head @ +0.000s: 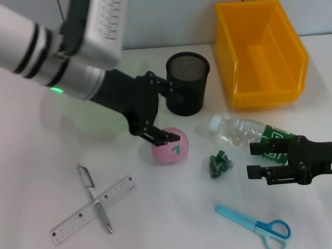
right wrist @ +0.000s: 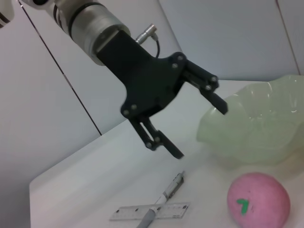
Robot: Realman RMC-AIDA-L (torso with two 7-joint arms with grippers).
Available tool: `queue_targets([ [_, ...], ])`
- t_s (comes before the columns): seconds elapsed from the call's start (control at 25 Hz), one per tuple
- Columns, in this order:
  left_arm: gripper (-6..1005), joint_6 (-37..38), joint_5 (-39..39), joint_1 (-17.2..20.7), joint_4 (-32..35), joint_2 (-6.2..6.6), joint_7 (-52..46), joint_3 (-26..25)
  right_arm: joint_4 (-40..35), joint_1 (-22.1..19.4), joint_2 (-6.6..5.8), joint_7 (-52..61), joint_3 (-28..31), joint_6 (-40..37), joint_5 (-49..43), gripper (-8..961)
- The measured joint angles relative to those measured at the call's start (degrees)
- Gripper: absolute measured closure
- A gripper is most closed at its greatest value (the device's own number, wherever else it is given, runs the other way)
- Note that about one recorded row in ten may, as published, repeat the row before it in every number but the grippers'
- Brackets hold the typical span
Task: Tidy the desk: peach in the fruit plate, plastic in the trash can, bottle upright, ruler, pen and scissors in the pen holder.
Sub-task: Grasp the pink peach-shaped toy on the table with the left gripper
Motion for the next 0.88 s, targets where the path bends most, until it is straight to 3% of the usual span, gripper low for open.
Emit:
queue_targets([
  [0.08, 199, -3.2, 2.5, -1.8, -0.5, -0.25, -1.3, 4.0, 0.0, 0.2, -0.05, 0.5, 0.0, 0.4, 0.0, 177],
  [0.4, 198, -10.3, 3.3, -2.8, -3.2, -0.40, -1.5, 13.8, 0.0, 0.4, -0.15, 0.9, 0.0, 0.9, 0.0, 176],
  [0.6, 197, -11.9, 3.3, -2.8, -3.9, -0.40, -1.6, 15.3, 0.0, 0.4, -0.21, 0.9, 0.0, 0.9, 0.0, 176],
  [0.72, 197, -14.0, 3.4, -3.0, -5.1, -0.39, -2.0, 17.4, 0.0, 0.3, -0.25, 0.9, -0.1, 0.8, 0.0, 176],
  [0.76, 197, -18.6, 4.3, -3.2, -7.7, -0.39, -3.4, 21.5, 0.0, 0.2, -0.28, 0.9, -0.3, 0.8, 0.0, 176],
  [0.88, 197, -19.5, 5.0, -3.4, -8.3, -0.40, -4.0, 22.0, 0.0, 0.1, -0.42, 0.9, -0.4, 0.7, 0.0, 176],
])
